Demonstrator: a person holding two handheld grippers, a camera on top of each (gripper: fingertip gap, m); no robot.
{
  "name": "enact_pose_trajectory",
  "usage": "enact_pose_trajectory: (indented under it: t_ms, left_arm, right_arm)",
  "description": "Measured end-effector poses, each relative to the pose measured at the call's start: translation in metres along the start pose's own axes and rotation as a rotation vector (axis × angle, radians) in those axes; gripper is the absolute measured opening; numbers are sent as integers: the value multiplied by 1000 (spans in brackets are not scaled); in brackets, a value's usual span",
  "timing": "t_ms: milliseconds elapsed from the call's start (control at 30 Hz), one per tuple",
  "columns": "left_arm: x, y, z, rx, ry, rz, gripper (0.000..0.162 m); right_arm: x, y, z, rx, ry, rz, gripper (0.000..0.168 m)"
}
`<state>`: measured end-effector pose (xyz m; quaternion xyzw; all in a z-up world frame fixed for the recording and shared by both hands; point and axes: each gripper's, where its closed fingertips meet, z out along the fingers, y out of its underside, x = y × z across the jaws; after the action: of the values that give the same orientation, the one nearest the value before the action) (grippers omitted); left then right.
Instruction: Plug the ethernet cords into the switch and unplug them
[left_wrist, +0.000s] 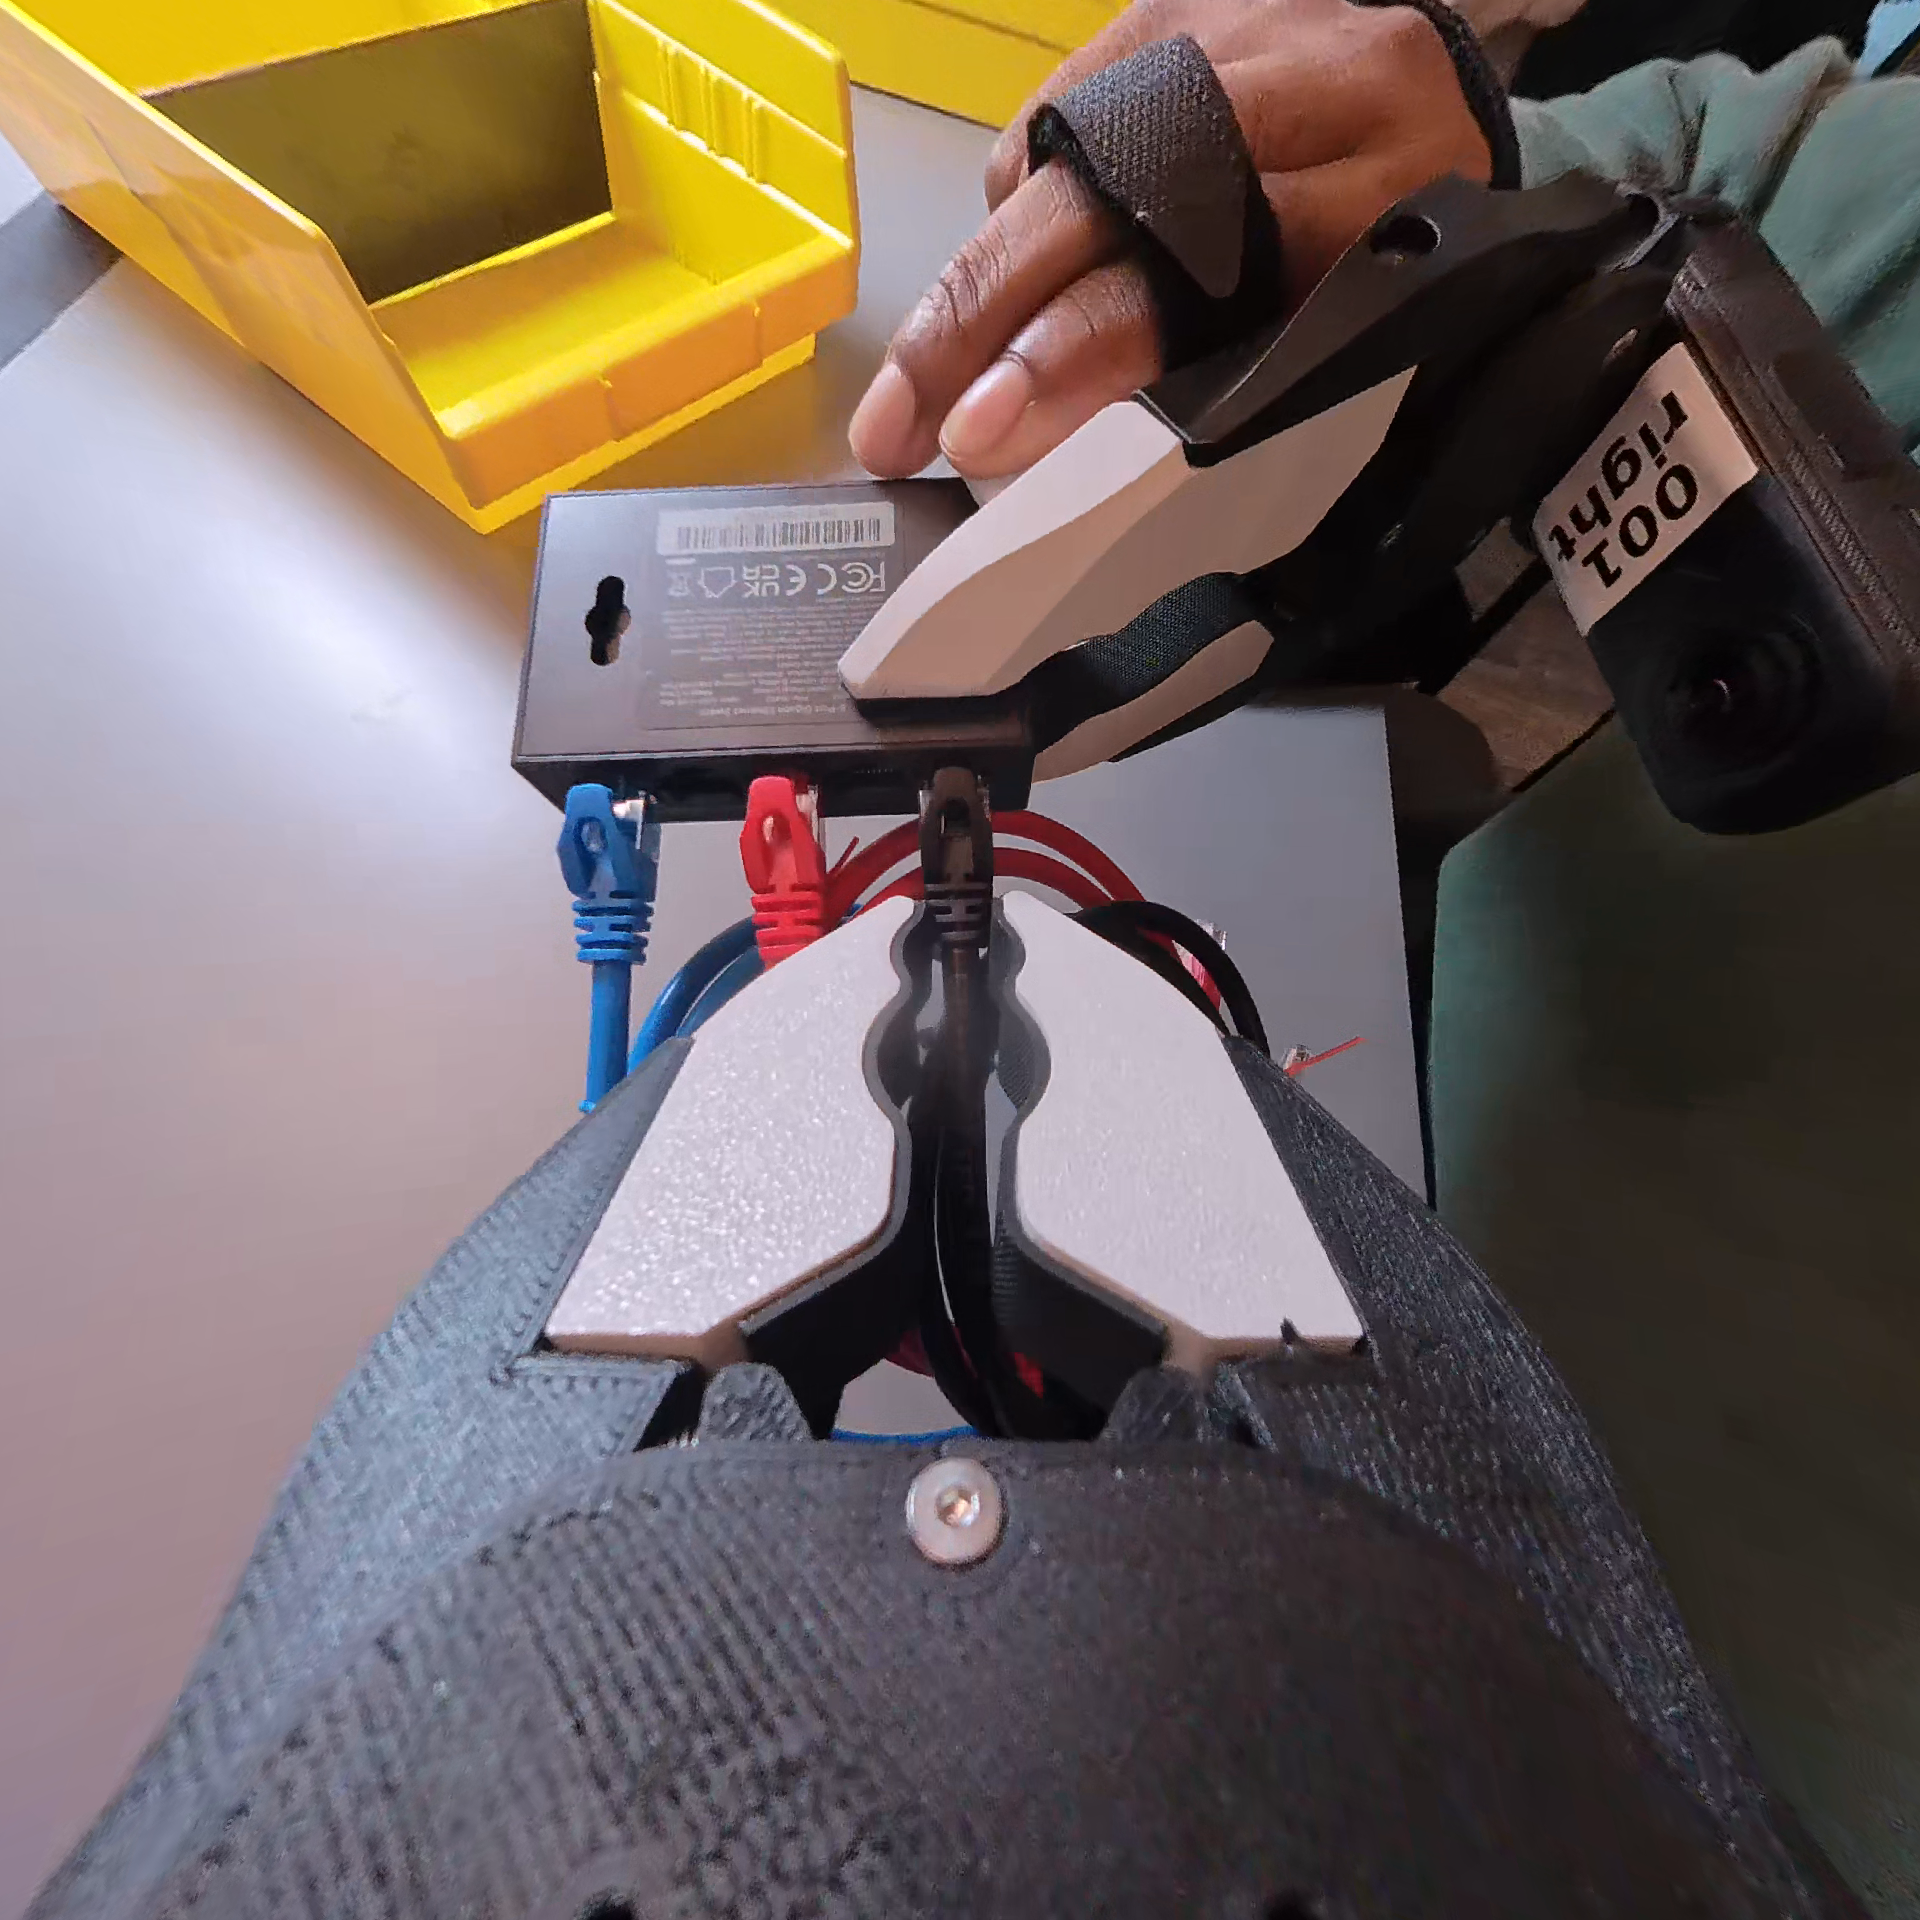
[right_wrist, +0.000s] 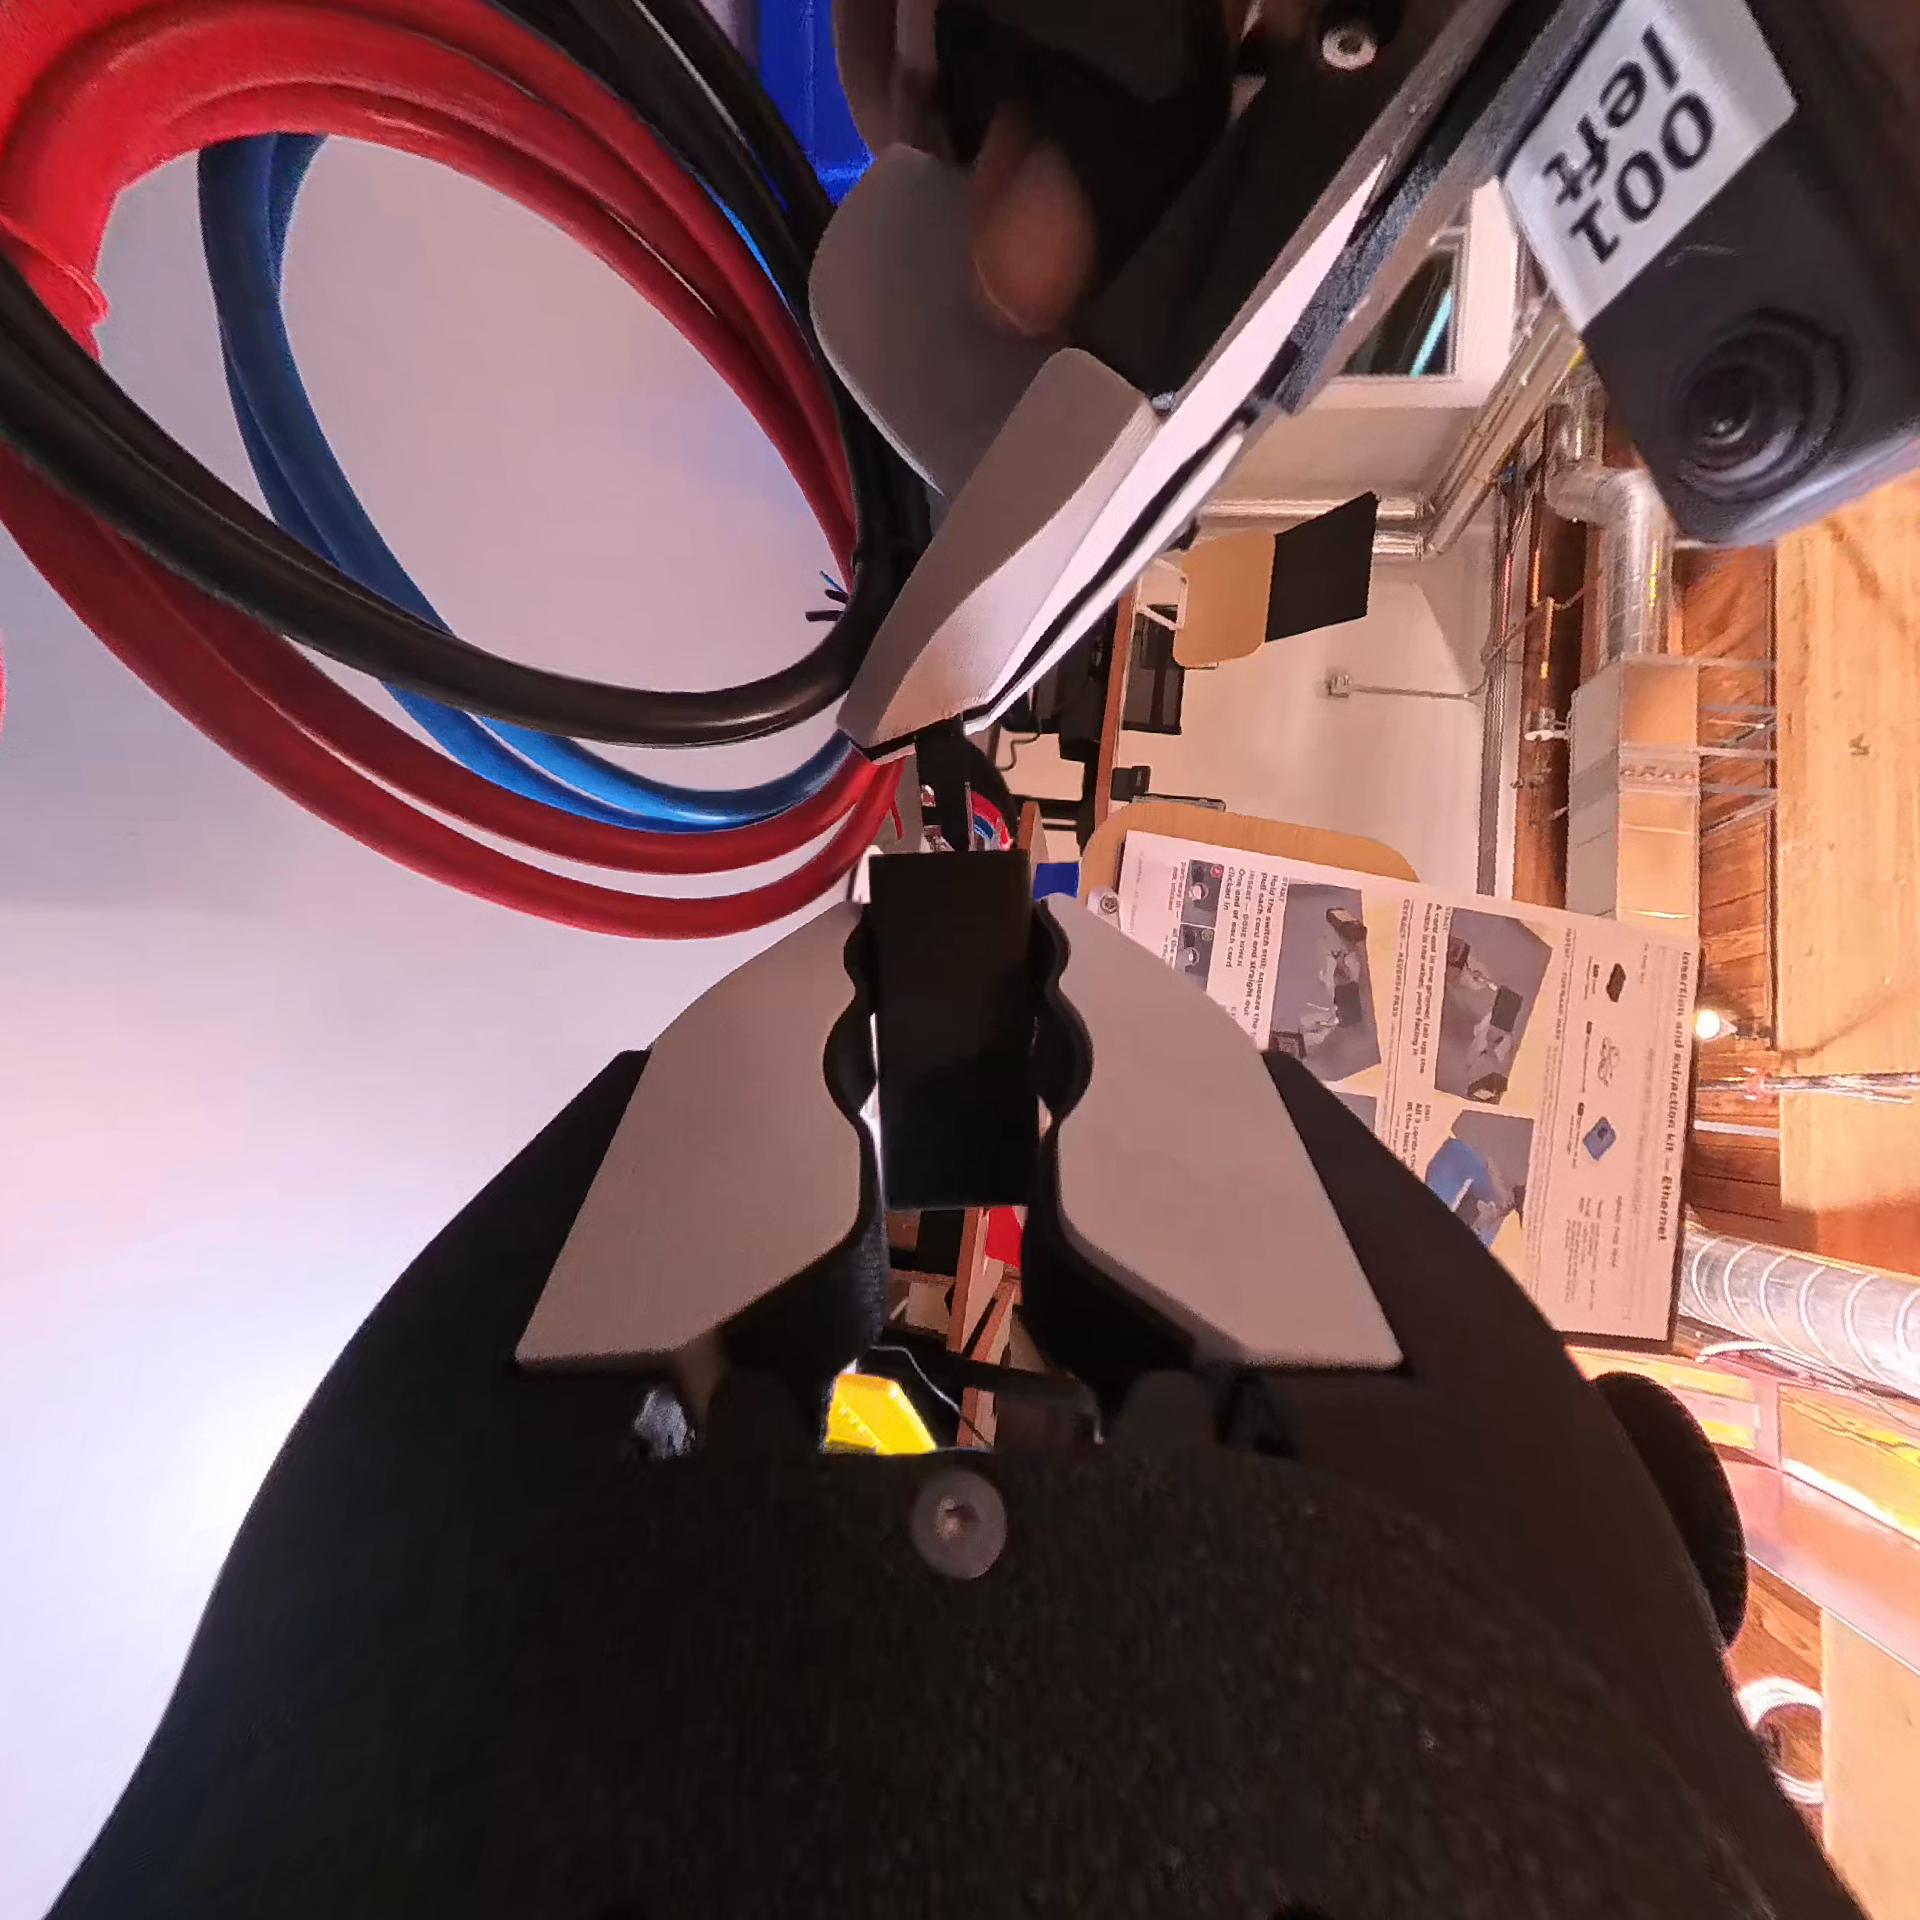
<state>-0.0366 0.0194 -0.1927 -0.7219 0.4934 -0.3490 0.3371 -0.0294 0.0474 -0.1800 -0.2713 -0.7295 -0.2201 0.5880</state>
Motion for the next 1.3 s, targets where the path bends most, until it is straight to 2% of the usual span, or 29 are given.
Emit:
enact_pose_trajectory:
  t_ms: [167, 300, 433, 467, 567, 667, 733, 800, 900, 967, 1033, 1133, 1200, 1300]
  left_arm:
    - [-2, -11, -12, 77, -61, 60, 11]
    - [-4, -26, -44, 209, -60, 34, 12]
    - [-44, -23, -72, 313, -119, -83, 28]
    - [-49, -21, -73, 350, -61, -157, 32]
    - [-29, -13, -60, 392, 264, -326, 44]
    - [6, -10, -42, 356, 517, -354, 43]
    - [20, -11, -34, 340, 598, -334, 25]
    - [25, -10, -33, 321, 650, -378, 21]
    - [21, -6, -28, 308, 576, -372, 19]
    - [15, -5, -27, 306, 505, -357, 19]
    - [6, -7, -31, 335, 448, -356, 17]
    - [-10, -12, -39, 390, 315, -356, 17]
    - [-12, -18, -44, 426, 275, -343, 17]
    - [-16, -24, -40, 438, 153, -309, 17]
  right_arm:
    - [9, 2, 1, 37, 67, 19, 27]
    - [11, 8, -1, 57, 109, 16, 27]
    - [14, -1, -10, 135, 155, -33, 27]
    - [16, -5, -13, 157, 167, -41, 27]
    - [27, -14, -21, 196, 203, -55, 27]
    - [29, -23, -24, 236, 210, -90, 28]
    - [25, -32, -24, 267, 212, -122, 27]
    - [23, -34, -24, 274, 210, -136, 27]
    - [17, -27, -20, 248, 190, -104, 29]
    - [13, -19, -17, 222, 124, 21, 39]
    - [14, -9, -17, 199, 16, 264, 53]
    - [22, 0, -23, 225, -199, 821, 74]
    - [31, 3, -25, 240, -289, 1129, 79]
    - [41, 11, -15, 179, -291, 1318, 86]
